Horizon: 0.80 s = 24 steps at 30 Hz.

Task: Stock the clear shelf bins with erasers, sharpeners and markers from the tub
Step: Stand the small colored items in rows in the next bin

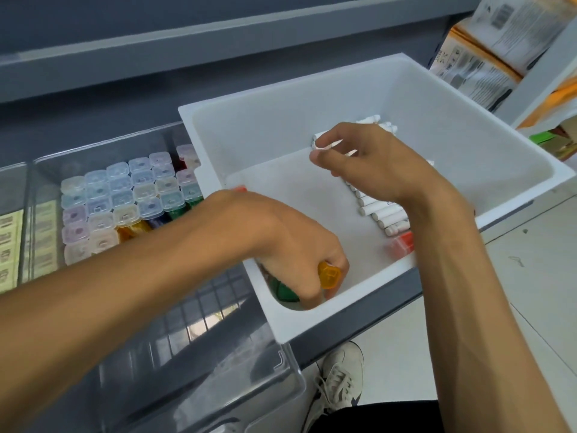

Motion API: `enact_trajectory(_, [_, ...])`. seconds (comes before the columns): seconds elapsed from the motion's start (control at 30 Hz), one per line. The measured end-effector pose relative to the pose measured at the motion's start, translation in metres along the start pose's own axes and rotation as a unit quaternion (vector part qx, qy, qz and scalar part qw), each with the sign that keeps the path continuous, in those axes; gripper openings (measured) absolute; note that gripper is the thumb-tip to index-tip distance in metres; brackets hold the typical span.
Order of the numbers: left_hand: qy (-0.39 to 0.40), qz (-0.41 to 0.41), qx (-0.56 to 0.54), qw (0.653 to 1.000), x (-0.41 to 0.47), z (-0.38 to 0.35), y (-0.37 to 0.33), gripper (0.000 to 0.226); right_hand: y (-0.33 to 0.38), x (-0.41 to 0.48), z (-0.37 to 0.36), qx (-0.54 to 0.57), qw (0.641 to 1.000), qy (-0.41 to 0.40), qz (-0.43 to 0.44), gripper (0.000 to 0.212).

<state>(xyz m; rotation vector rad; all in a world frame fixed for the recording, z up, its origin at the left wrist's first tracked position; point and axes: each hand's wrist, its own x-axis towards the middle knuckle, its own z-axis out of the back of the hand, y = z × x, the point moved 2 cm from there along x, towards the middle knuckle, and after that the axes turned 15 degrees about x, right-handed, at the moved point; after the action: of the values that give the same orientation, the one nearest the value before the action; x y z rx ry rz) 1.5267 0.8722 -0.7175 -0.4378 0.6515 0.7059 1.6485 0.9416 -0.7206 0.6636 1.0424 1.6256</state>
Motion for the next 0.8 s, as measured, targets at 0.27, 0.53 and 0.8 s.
enact_trajectory(0.27, [-0.185,0.007,0.036,0.982,-0.007,-0.001,-0.005,0.012,0.007,-0.004,-0.004,0.003,0.999,-0.008,0.035,0.041])
enact_trajectory(0.53, [-0.419,0.078,-0.038,0.904,-0.027,0.001,0.0,0.021,0.025,-0.006,-0.004,0.034,0.987,-0.102,0.116,0.019])
enact_trajectory(0.8, [-0.639,0.165,-0.307,0.686,-0.099,-0.029,0.011,0.011,0.078,-0.041,-0.036,0.119,0.963,-0.125,0.209,0.017])
